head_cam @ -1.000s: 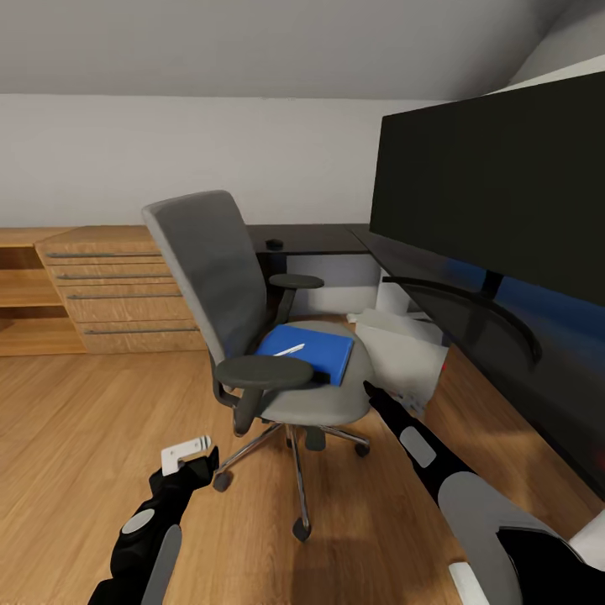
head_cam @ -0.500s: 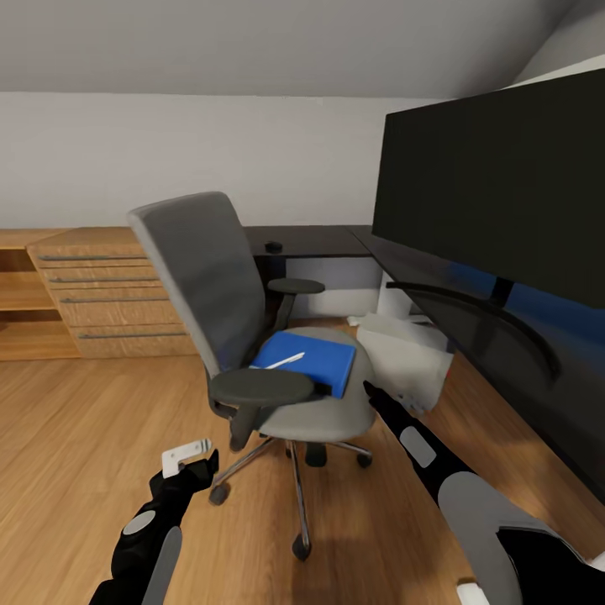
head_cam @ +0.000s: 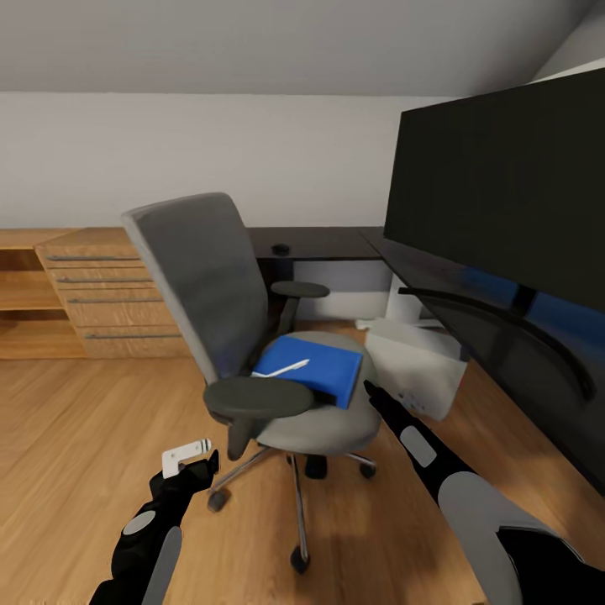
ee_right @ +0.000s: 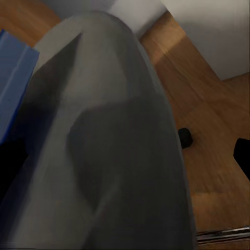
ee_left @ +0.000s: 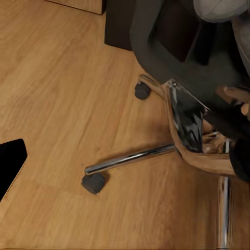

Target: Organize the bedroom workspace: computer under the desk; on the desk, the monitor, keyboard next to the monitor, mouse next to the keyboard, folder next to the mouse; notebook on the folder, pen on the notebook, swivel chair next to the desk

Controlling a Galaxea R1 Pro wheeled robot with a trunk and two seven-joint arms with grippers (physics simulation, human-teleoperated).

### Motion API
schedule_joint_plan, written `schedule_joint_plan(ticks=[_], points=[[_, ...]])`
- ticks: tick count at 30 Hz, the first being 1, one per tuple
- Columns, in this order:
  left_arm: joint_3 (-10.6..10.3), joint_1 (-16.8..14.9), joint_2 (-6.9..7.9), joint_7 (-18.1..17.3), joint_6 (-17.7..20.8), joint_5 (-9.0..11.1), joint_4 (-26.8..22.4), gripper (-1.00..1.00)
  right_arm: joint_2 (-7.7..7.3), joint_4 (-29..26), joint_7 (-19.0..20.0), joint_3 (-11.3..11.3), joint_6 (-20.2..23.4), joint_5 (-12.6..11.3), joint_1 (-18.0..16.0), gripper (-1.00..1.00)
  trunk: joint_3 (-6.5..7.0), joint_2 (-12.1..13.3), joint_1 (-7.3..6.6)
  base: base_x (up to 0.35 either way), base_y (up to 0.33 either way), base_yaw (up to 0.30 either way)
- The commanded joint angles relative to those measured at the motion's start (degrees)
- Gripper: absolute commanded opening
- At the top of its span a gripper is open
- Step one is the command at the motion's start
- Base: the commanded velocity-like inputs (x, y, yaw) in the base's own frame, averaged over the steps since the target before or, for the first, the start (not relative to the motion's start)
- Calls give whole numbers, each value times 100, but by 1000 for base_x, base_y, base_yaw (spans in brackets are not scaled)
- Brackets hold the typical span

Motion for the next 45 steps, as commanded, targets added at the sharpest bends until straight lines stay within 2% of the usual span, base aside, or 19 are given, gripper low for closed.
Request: schedule_joint_plan(ticks=[1, 29, 45], points=[[1, -4, -3, 36, 22, 60, -6, 100, 7, 15, 45, -25, -3, -21, -2, 100, -6, -2, -1, 1, 0, 261], [8, -4, -3, 39, 24, 69, 28, 100, 8, 15, 73, -24, -3, -15, -2, 100, -19, -2, -1, 0, 0, 267], [8, -5, -3, 42, 24, 69, 99, 100, -33, -6, 90, -32, -2, -19, 7, 100, -28, -2, -1, 0, 0, 22]])
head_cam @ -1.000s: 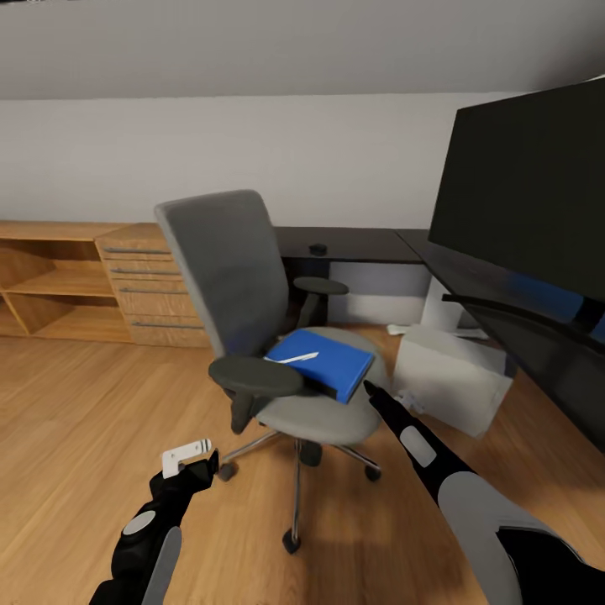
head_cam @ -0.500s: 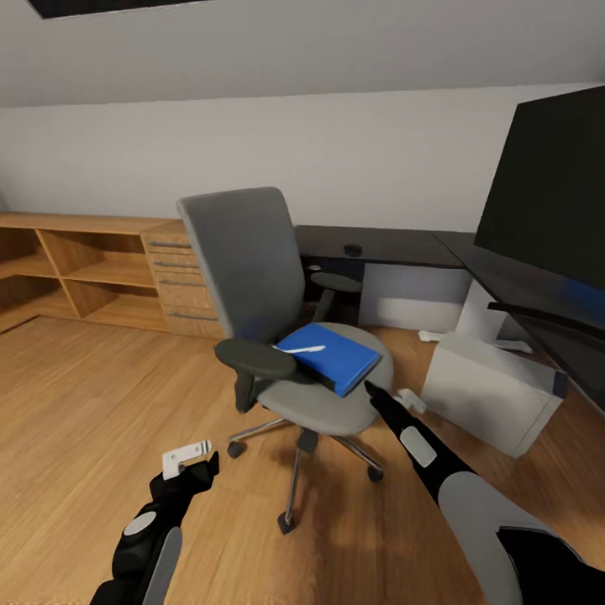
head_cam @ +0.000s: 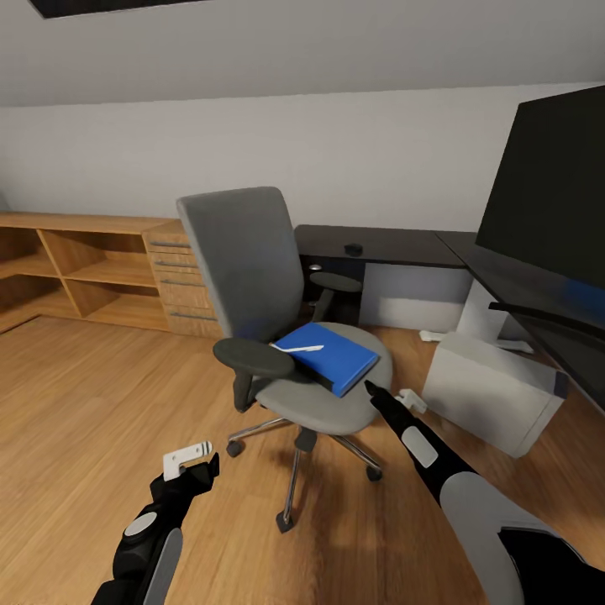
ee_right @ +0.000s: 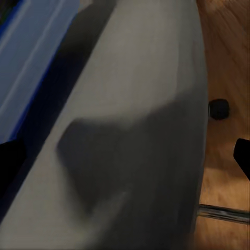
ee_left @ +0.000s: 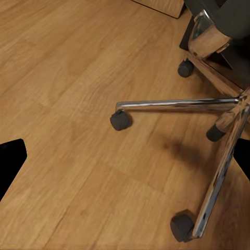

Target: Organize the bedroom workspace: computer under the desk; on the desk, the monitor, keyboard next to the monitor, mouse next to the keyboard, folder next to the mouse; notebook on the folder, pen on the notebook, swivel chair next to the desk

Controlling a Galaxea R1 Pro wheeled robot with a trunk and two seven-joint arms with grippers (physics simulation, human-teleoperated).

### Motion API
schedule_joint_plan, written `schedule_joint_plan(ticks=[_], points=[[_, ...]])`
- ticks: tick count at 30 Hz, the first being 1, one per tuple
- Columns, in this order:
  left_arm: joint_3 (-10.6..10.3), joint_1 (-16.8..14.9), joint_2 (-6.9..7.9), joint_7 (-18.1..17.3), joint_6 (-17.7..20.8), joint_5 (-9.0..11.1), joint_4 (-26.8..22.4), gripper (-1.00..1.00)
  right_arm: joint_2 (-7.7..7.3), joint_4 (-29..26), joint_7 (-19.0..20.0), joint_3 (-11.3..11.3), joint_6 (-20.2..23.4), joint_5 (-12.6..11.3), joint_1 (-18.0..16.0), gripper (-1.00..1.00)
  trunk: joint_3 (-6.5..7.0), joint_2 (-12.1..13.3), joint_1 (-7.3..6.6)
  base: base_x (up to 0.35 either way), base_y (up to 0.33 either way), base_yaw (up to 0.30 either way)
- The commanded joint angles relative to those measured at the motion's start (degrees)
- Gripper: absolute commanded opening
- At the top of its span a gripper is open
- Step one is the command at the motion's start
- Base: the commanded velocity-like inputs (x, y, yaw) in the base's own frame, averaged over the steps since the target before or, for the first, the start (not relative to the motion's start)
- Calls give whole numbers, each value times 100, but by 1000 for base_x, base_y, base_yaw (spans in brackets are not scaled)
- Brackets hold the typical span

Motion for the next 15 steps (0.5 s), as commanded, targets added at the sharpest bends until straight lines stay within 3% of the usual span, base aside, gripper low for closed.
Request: schedule_joint_plan(ticks=[1, 5, 6, 7, 8, 11, 15], points=[[2, -2, -2, 35, 21, 61, -7, 100, 2, 7, 45, -45, -3, -25, -4, 100, -5, -2, -1, 0, 0, 0], [2, -2, -2, 35, 21, 61, -7, 100, -28, -5, 45, -50, -1, -45, -5, 100, -5, -2, -1, 0, 0, 0], [2, -2, -2, 35, 21, 61, -7, 100, -68, -9, 43, -52, 2, -129, -5, 100, -5, -2, -1, 0, 0, 0], [2, -2, -2, 35, 21, 61, -7, 100, -118, -13, 43, -53, -1, -364, -5, 100, -5, -2, -1, 0, 0, 0], [2, -2, -2, 35, 21, 61, -7, 100, -128, -14, 44, -54, -2, -404, -6, 100, -5, -2, -1, 0, 0, 0], [2, -2, -2, 35, 21, 61, -7, 100, -143, -14, 44, -54, 2, -446, -5, 100, -5, -2, -1, 0, 0, 0], [15, -2, 2, 35, 21, 65, 1, 100, -193, 21, 43, -55, -3, -473, -5, 100, -6, -2, -1, 0, 0, -176]])
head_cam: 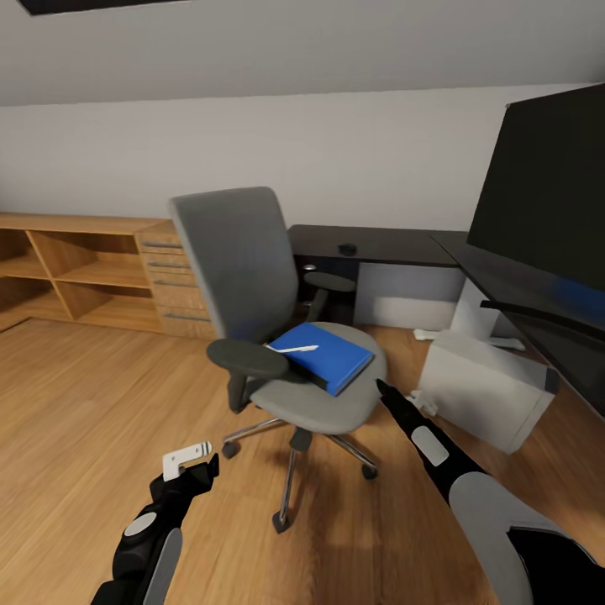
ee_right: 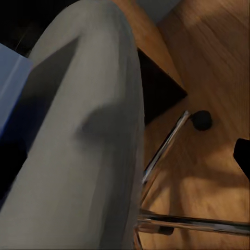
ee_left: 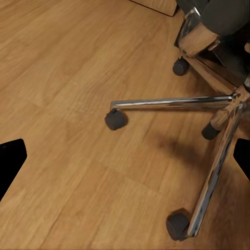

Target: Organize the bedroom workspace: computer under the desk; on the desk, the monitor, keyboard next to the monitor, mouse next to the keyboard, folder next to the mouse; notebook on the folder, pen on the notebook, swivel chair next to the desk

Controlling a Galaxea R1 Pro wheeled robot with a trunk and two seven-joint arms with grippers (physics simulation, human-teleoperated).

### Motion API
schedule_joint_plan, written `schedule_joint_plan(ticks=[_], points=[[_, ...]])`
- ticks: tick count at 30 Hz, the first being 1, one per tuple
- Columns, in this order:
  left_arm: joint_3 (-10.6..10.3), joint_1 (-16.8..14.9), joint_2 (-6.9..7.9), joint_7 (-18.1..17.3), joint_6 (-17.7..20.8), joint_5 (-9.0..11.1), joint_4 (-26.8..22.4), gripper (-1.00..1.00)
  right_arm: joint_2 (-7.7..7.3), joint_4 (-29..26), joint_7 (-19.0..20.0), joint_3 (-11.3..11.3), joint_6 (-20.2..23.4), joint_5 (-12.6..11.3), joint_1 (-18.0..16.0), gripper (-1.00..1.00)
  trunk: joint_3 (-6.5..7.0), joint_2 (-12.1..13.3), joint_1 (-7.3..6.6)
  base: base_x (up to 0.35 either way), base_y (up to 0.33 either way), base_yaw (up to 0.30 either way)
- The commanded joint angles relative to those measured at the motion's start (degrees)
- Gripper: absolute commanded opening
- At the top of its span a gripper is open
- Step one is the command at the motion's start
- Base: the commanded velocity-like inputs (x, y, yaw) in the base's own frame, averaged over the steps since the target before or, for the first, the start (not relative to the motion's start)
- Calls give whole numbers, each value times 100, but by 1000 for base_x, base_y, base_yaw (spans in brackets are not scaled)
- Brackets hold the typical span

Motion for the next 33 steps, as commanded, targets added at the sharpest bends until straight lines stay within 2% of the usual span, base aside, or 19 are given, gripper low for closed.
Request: schedule_joint_plan(ticks=[1, 10, 11, 15, 20, 29, 33], points=[[3, -2, -2, 35, 21, 60, -8, 100, 1, 12, 41, -14, -7, -54, -5, 100, -6, -2, -1, 0, 0, -110], [31, -3, 4, 35, 8, 56, -15, 100, -2, 6, 34, -21, 0, -60, -6, 100, -6, -2, -1, 0, 0, -24], [27, 116, 2, 35, -3, 60, -134, 100, -63, -4, 34, -22, 1, -69, -4, 100, -6, -2, -1, 0, 0, 0], [16, 325, 0, 35, -9, 64, -398, 100, -84, -5, 37, -22, 1, -72, -4, 100, -6, -2, -1, 0, 0, 0], [-22, 479, -11, 35, -13, 65, -500, 100, -93, -6, 35, -22, 1, -70, -4, 100, -6, -2, -1, 0, 0, 0], [-12, 522, 0, 35, -5, 65, -525, 100, -95, -6, 35, -22, 1, -66, -4, 100, -6, -2, -1, 2, 0, 0], [-11, 524, 1, 35, 0, 65, -526, 100, -120, -6, 36, -22, 1, -71, -4, 100, -6, -2, -1, 171, 0, 0]])
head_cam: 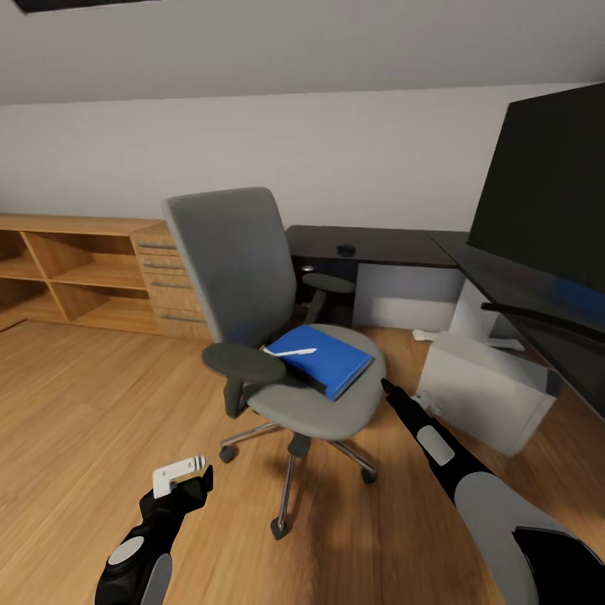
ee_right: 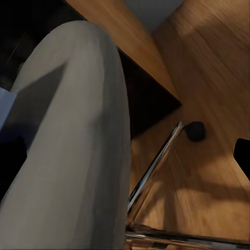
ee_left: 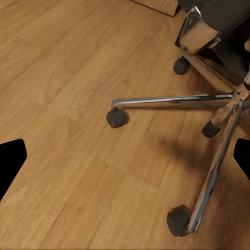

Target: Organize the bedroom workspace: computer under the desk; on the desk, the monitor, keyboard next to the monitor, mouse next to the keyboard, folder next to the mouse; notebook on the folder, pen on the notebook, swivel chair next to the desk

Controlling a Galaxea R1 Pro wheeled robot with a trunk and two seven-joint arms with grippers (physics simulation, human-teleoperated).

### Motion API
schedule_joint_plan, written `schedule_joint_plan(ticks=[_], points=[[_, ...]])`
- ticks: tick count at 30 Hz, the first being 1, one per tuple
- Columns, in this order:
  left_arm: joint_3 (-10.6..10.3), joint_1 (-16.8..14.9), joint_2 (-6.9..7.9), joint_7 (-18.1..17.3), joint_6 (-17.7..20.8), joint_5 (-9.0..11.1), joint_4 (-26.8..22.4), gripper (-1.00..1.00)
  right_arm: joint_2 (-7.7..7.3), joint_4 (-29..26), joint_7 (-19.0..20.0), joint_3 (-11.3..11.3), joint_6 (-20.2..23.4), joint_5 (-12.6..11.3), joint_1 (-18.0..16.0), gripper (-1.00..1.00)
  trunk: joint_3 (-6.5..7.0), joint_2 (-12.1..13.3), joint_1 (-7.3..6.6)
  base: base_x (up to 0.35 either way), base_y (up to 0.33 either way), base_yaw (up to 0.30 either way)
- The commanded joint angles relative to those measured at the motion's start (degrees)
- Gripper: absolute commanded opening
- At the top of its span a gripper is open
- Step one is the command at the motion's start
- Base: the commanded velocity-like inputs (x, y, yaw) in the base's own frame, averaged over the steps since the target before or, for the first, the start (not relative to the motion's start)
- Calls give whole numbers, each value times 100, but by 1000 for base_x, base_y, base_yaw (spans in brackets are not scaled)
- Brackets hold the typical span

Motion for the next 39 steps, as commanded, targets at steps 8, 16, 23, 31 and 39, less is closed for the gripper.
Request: schedule_joint_plan(ticks=[8, 16, 23, 31, 39], points=[[2, -2, -2, 35, 25, 60, -2, 100, -17, 10, 41, -12, -7, -58, -5, 100, -5, -2, 1, 90, 0, 0], [2, -2, -2, 35, 31, 60, 1, 100, -18, 10, 38, -12, -10, -59, -5, 100, -5, -2, 1, 146, 0, 0], [2, -2, -2, 35, 34, 60, 1, 100, -14, 10, 40, -12, -14, -59, -5, 100, -5, -2, 1, 22, 0, 1], [5, -2, -2, 35, 34, 60, 1, 100, -10, 16, 40, -12, -16, -59, -5, 100, -5, -2, 1, 1, 0, 105], [2, -2, -2, 35, 34, 60, 1, 100, -10, 19, 45, -12, -16, -59, -5, 100, -5, -2, 1, 1, 0, 182]])
